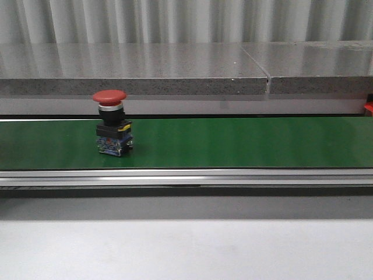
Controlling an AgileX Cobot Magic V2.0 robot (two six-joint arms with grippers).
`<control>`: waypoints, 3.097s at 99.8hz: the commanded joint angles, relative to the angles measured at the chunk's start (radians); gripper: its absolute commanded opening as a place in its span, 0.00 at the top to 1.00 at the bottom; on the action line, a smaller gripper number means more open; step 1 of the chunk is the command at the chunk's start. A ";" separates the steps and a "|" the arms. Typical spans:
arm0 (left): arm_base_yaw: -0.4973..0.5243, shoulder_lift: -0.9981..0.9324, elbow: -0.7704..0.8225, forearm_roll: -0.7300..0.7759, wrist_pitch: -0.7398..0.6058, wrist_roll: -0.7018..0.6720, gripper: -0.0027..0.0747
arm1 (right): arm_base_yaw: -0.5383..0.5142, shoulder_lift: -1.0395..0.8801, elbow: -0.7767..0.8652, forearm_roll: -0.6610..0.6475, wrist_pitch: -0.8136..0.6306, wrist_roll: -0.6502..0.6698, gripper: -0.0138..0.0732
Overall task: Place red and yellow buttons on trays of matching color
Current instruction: 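Carry the yellow button onto the belt and open the left gripper, then move the right gripper above the red button riding on the belt, then grasp the red button with the right gripper and lift it off the belt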
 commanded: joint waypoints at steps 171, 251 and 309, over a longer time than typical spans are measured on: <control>-0.211 -1.197 0.581 0.065 -0.268 0.011 0.99 | 0.002 -0.007 -0.025 0.007 -0.070 -0.008 0.93; -0.211 -1.197 0.581 0.065 -0.268 0.011 0.99 | 0.105 0.153 -0.063 0.118 -0.068 -0.093 0.14; -0.211 -1.197 0.581 0.065 -0.268 0.011 0.99 | 0.405 0.679 -0.291 0.118 -0.126 -0.151 0.14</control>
